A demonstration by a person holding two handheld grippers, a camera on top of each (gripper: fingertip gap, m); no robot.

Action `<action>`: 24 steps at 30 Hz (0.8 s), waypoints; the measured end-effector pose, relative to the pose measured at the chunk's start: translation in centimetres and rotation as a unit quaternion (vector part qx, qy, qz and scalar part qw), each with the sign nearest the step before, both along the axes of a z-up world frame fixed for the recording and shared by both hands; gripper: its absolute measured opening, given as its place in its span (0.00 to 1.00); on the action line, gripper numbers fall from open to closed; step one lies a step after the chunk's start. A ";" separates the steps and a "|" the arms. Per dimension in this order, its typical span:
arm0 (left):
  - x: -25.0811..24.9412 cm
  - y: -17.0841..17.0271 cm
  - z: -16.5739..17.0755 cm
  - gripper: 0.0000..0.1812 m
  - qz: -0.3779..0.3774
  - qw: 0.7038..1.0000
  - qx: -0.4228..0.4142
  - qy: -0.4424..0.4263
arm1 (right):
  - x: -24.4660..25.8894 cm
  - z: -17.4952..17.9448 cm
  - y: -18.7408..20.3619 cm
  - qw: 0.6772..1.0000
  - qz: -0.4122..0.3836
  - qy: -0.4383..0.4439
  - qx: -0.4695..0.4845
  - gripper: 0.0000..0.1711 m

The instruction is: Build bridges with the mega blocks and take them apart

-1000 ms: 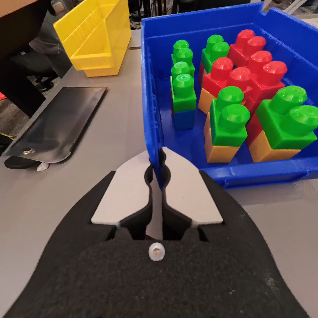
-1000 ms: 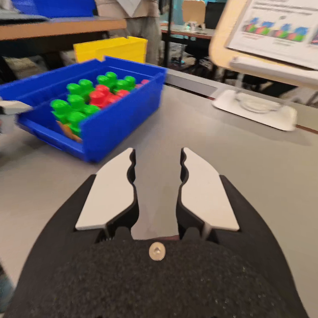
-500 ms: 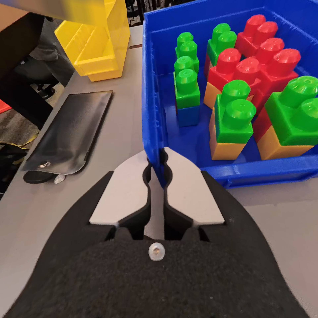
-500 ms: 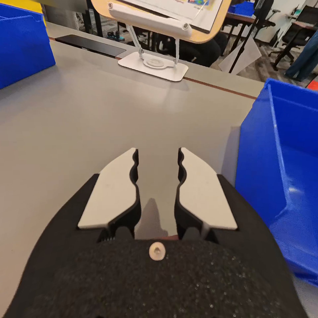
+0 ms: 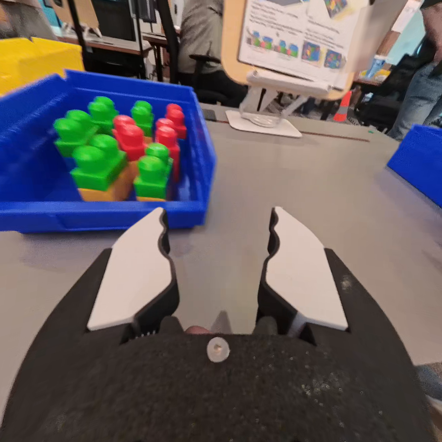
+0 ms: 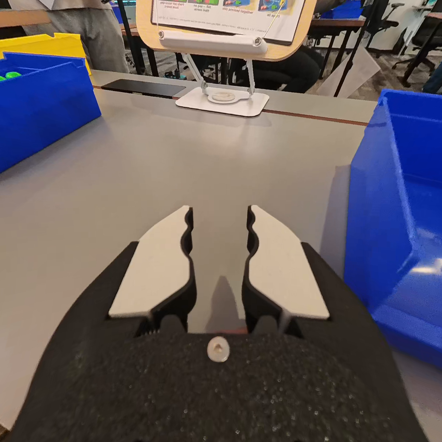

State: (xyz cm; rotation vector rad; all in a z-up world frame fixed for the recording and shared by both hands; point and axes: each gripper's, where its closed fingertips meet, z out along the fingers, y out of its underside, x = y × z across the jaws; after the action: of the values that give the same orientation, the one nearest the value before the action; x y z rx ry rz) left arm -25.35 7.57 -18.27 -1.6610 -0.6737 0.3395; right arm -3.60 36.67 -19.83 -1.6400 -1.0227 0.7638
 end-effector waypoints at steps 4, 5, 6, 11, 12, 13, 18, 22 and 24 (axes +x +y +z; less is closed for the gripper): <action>4.1 3.0 -1.4 0.46 -0.011 0.998 -0.040 0.055 | 0.4 0.1 0.1 1.000 -0.004 -0.001 0.008 0.24; 4.9 3.6 -1.6 0.47 -0.021 0.997 -0.045 0.062 | 0.5 0.1 0.1 1.000 -0.005 0.000 0.008 0.24; 5.5 4.1 -1.7 0.48 -0.026 0.996 -0.049 0.066 | 0.7 0.1 0.2 1.000 -0.007 -0.001 0.007 0.24; 6.4 5.9 -1.6 0.49 -0.061 0.995 -0.048 0.056 | 1.4 0.1 0.8 0.999 -0.028 0.000 -0.017 0.26; 6.1 6.2 -1.5 0.49 -0.064 0.995 -0.048 0.056 | 1.5 0.0 0.9 0.999 -0.032 -0.006 -0.014 0.27; 5.8 6.3 -1.3 0.49 -0.063 0.995 -0.051 0.060 | 1.7 0.0 1.1 0.999 -0.038 -0.014 -0.008 0.29; 5.4 7.1 -1.8 0.48 -0.079 0.995 -0.066 0.009 | 2.0 -0.1 1.4 0.997 -0.056 -0.043 0.015 0.38; 5.1 7.2 -0.8 0.46 -0.076 0.995 -0.062 0.029 | 1.9 -0.2 1.3 0.997 -0.055 -0.047 0.010 0.40; 4.9 7.3 -0.4 0.45 -0.076 0.995 -0.055 0.034 | 2.2 -0.4 1.7 0.997 -0.062 -0.053 0.009 0.41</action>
State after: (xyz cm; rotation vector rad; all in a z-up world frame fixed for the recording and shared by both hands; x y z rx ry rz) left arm -20.45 14.89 -18.63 -1.7854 -0.4811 0.3274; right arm -1.43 38.34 -20.19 -1.7258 -0.9891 0.5883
